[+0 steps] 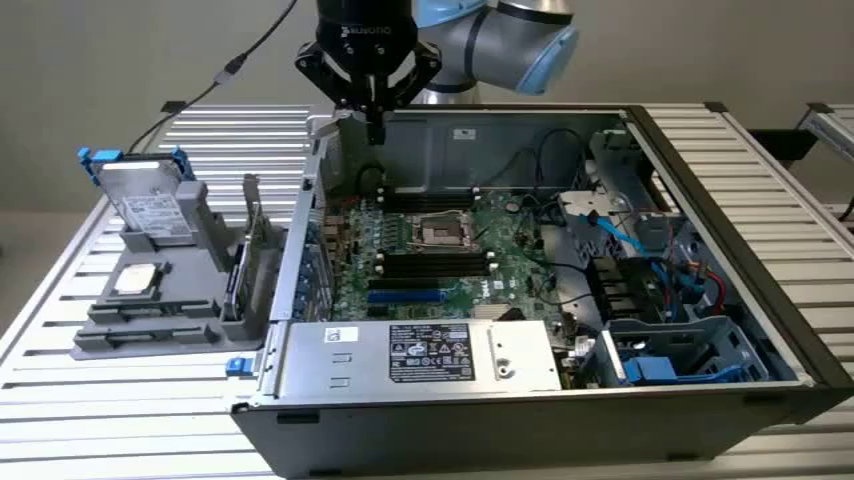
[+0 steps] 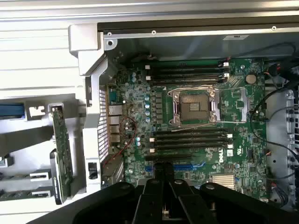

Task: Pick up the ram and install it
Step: 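Reach for the ram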

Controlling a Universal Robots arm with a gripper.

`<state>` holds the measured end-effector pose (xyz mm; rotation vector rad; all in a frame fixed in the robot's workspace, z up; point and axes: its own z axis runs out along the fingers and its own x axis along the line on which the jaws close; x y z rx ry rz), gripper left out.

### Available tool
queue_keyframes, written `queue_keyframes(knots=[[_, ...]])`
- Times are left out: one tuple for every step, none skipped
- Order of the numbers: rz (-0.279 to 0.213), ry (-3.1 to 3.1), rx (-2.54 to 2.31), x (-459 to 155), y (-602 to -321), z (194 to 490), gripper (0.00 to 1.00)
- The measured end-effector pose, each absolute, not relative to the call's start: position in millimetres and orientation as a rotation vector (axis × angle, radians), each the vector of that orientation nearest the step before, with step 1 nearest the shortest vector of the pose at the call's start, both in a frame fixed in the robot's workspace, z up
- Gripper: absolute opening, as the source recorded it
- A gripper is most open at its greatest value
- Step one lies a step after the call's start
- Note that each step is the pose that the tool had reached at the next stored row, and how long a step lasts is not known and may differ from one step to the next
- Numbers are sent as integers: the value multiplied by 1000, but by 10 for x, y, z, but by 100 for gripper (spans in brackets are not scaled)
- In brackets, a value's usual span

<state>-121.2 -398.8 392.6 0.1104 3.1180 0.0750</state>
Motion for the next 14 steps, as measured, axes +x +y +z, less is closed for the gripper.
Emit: queue_keyframes(knots=[[75, 3118, 110, -1212, -3988, 3926, 10], [75, 3118, 110, -1212, -3988, 3926, 10], [75, 3118, 110, -1212, -3988, 3926, 10], [75, 3118, 110, -1212, -3988, 3926, 10], [75, 3118, 110, -1212, -3988, 3926, 10], [75, 3118, 110, -1212, -3988, 3926, 10], [75, 3118, 111, -1218, -3984, 3926, 10], [75, 3118, 111, -1237, -3972, 3927, 10], [75, 3118, 110, -1277, -3960, 3927, 10], [75, 3118, 111, -1320, -3949, 3925, 10], [75, 3118, 111, -1366, -3937, 3925, 10], [75, 3118, 110, -1412, -3926, 3924, 10], [75, 3118, 110, -1458, -3918, 3922, 10], [75, 3118, 111, -1504, -3913, 3918, 10]])
